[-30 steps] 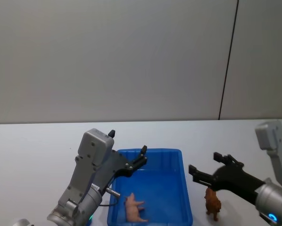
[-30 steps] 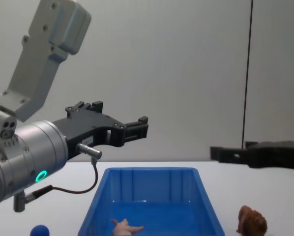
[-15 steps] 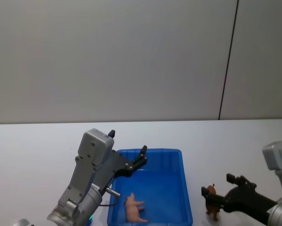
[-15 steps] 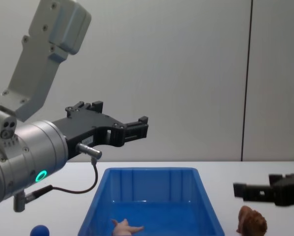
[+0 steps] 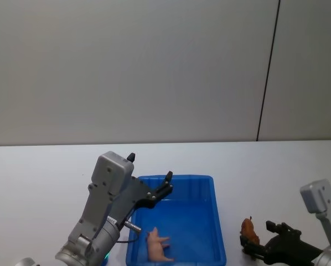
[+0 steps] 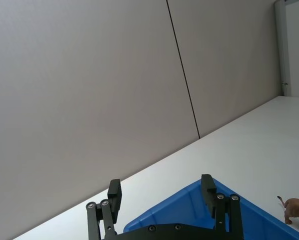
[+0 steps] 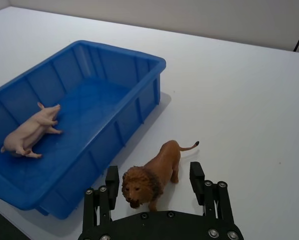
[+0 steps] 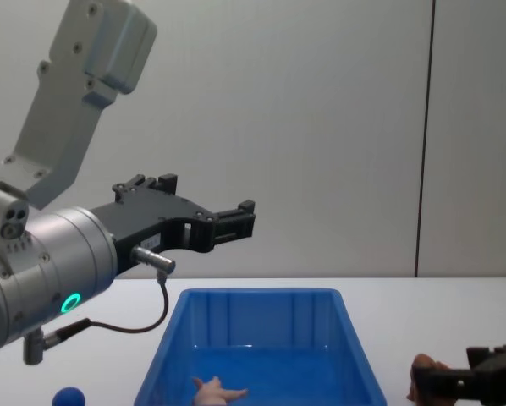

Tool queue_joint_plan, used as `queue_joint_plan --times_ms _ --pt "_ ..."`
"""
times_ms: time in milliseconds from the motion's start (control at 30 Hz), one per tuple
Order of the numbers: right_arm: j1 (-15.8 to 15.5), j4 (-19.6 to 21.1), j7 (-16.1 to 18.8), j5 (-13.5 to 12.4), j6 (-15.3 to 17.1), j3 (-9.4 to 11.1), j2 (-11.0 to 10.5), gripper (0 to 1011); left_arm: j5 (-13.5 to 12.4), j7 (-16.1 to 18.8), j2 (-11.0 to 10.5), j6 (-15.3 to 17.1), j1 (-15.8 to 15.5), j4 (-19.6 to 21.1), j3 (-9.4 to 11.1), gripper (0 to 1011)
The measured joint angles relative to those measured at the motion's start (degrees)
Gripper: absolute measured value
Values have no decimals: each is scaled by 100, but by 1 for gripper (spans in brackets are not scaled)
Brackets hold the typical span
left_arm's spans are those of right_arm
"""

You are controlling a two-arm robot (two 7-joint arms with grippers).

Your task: Pick up the two dolls from the table and place them into the box.

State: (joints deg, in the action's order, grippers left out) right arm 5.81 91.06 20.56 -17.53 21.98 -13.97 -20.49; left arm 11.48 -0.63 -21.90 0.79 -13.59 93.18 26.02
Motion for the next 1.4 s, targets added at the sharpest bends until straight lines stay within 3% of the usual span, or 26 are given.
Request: queue_joint_plan --times_ms 533,1067,1400 --pt "36 -105 -71 -17 161 -15 16 437 0 0 0 0 0 0 0 1001" --pt "90 124 -140 12 -247 13 8 429 0 0 0 0 0 0 0 1001" --pt "326 384 142 44 -490 -14 104 429 0 0 0 0 0 0 0 1001"
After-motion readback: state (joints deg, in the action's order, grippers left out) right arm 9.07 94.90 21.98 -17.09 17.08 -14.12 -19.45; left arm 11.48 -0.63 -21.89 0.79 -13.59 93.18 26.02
